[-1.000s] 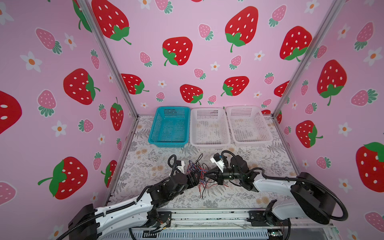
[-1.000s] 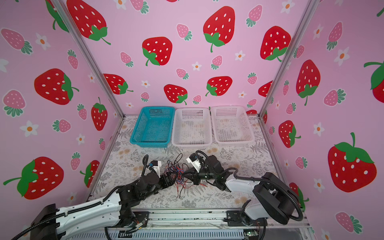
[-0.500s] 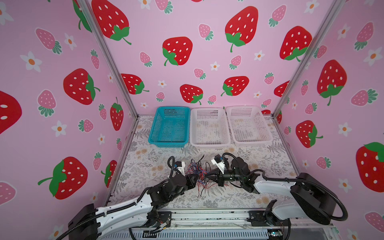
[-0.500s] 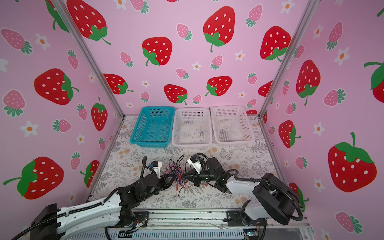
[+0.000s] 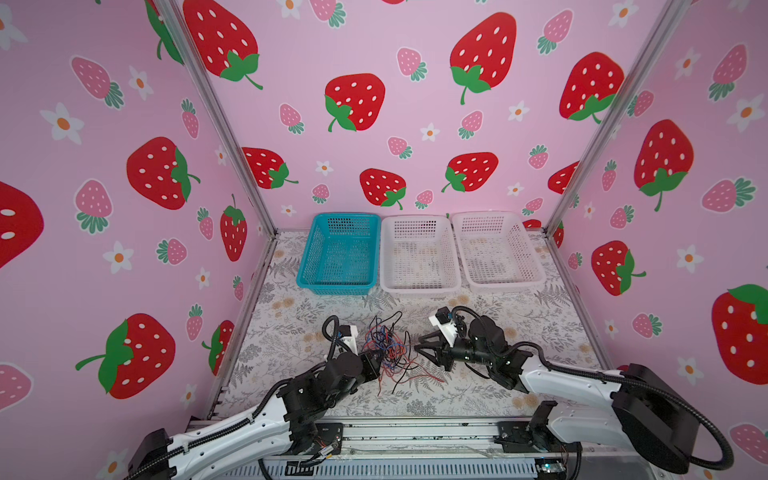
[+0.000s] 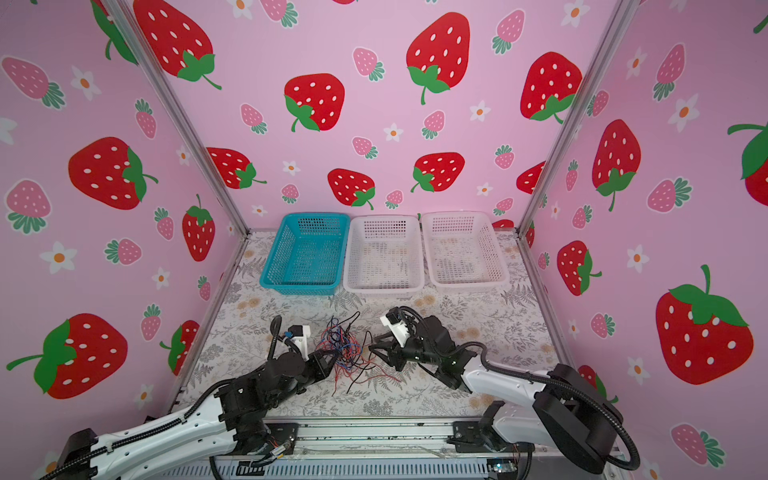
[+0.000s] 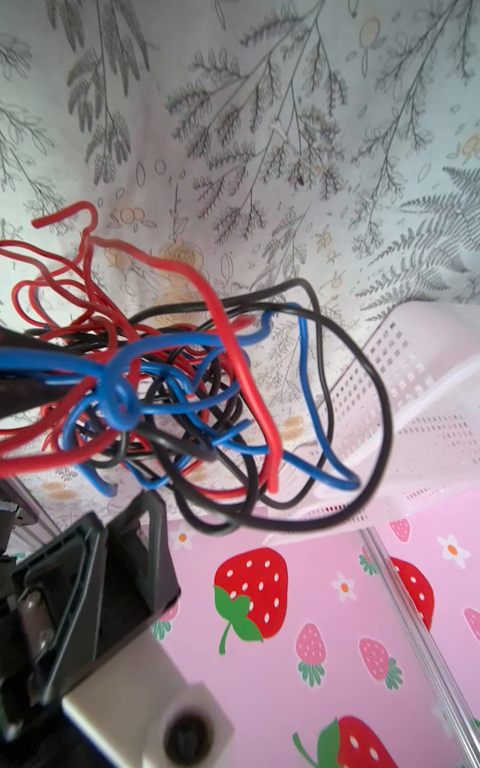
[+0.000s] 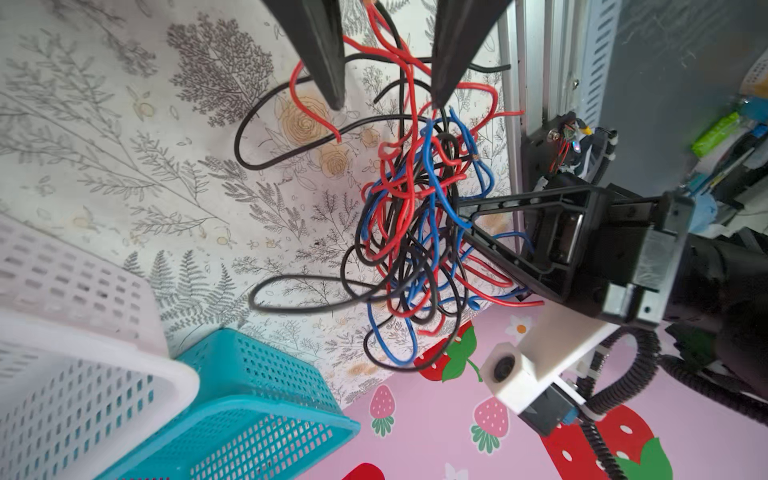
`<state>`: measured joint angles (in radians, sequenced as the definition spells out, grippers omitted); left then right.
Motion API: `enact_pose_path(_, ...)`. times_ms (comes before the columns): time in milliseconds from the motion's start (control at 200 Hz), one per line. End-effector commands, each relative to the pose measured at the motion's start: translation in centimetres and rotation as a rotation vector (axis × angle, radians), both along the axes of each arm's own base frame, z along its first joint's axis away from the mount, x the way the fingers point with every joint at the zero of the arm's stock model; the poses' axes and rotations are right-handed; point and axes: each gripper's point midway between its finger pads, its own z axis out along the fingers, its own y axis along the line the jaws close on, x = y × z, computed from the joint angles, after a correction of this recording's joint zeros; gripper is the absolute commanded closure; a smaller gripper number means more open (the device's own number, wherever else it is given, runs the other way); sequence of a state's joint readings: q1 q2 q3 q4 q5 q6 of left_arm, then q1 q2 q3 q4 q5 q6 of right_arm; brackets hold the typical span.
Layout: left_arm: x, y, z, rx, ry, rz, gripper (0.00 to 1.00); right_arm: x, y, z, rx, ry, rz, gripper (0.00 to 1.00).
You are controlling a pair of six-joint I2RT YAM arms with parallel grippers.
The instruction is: Untangle the cables
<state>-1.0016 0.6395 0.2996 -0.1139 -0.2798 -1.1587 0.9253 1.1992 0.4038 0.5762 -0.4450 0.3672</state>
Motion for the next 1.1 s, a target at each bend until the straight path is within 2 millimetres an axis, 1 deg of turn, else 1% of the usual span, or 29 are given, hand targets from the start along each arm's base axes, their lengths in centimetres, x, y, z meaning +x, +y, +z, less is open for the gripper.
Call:
enact_pose_path(0,0.0,0.5,-0.1,0.050,0.032,0.019,1.00,-0.4,-0.3,1.1,0.030,-0.038,0.019,0.60)
enact_pose_path(80,0.0,-0.2,-0.1,0.066,0.045,-0.008,1.00,-1.3,0.2,2.2,0.077,-0.029,0.074,0.59)
enact_pose_path(150,0.1,-1.0,0.1,0.080,0.045,-0.043,1.00,-1.3,1.1,2.7,0.095,0.009,0.103,0.59)
enact_pose_path(260,0.3,-2.4,0.4,0.104,0.043,-0.086,1.00,-0.2,2.7,2.1,0.068,0.111,0.082,0.61)
enact_pose_path(335,0.4,-3.2,0.6,0.116,0.042,-0.115,1.00,0.3,3.7,1.6,0.055,0.183,0.081,0.64)
enact_pose_path(375,0.5,-3.6,0.6,0.120,0.040,-0.126,1.00,0.5,4.2,1.7,0.057,0.211,0.079,0.65)
enact_pose_path(435,0.5,-3.9,0.7,0.123,0.039,-0.134,1.00,0.8,4.6,1.8,0.058,0.227,0.073,0.66)
enact_pose_path(490,0.6,-4.1,0.7,0.120,0.038,-0.135,1.00,1.0,4.9,1.5,0.048,0.221,0.064,0.67)
enact_pose_path(605,0.7,-4.3,0.9,0.112,0.030,-0.139,1.00,1.7,4.9,-0.3,-0.002,0.220,0.024,0.77)
enact_pose_path(700,0.6,-4.3,1.2,0.118,0.025,-0.147,1.00,1.7,4.7,-1.7,-0.028,0.223,0.017,0.85)
enact_pose_path(780,0.5,-3.7,1.2,0.138,0.024,-0.136,1.00,1.6,4.4,-2.2,-0.034,0.218,0.014,0.91)
enact_pose_path(885,0.6,-2.9,1.4,0.149,0.017,-0.111,1.00,1.7,3.9,-2.3,-0.043,0.194,-0.004,1.00)
enact_pose_path(1035,0.7,-1.9,1.7,0.144,-0.001,-0.077,1.00,1.5,3.4,-2.3,-0.041,0.177,-0.006,1.00)
enact_pose_path(1095,0.6,-1.6,1.8,0.152,0.000,-0.074,1.00,2.0,2.9,-2.1,-0.041,0.161,-0.046,1.00)
